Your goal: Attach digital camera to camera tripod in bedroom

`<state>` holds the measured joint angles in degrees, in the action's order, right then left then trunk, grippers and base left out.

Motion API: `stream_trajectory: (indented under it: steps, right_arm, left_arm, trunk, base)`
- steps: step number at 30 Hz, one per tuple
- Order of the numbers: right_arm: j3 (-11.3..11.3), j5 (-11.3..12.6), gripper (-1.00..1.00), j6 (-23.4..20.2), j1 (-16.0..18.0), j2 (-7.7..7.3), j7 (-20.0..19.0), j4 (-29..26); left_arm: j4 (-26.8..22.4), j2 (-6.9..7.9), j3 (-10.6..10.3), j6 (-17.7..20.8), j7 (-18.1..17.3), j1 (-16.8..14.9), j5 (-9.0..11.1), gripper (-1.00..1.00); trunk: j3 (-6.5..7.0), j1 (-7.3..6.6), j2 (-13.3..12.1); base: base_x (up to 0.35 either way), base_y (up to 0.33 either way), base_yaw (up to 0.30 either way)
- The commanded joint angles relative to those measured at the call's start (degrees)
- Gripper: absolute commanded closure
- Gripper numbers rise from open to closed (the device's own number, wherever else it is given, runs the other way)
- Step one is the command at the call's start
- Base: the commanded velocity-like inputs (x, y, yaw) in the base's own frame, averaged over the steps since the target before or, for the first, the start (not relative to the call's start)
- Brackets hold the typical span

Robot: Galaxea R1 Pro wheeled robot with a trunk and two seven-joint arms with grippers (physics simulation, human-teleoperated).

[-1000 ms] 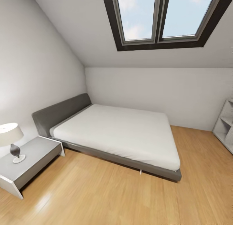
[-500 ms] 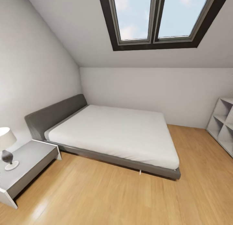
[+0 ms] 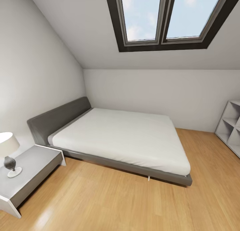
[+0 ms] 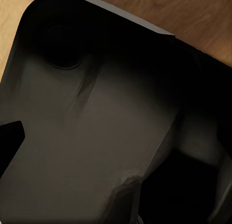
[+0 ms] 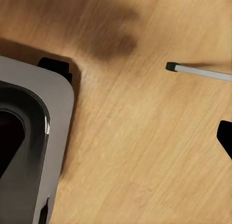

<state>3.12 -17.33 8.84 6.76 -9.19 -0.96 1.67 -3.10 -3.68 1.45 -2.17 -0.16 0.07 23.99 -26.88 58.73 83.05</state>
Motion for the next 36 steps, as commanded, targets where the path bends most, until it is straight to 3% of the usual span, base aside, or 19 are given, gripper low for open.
stream_trajectory:
  steps: [1, 24, 36]
  right_arm:
    - [0.3, -0.3, -1.00, 0.4, 0.1, -0.03, -0.1, 0.2]
    - [0.4, -0.1, -1.00, 0.7, 0.1, 0.00, -0.1, 0.2]
    - [0.6, 0.2, -1.00, 0.2, 0.1, 0.11, -0.2, 0.2]
  left_arm:
    - [-0.1, -0.01, 0.1, -0.1, 0.0, 0.0, 0.2, -1.00]
    - [-0.1, -0.01, 0.1, -0.1, 0.0, 0.0, 0.2, -1.00]
    - [-0.1, -0.01, 0.1, -0.1, 0.0, 0.0, 0.2, -1.00]
  trunk:
    - [-0.05, 0.00, 0.0]
    - [-0.05, 0.00, 0.0]
    - [-0.05, 0.00, 0.0]
  base:
    - [0.007, 0.019, 0.000]
    - [0.001, 0.003, -0.003]
    - [0.000, 0.000, -0.217]
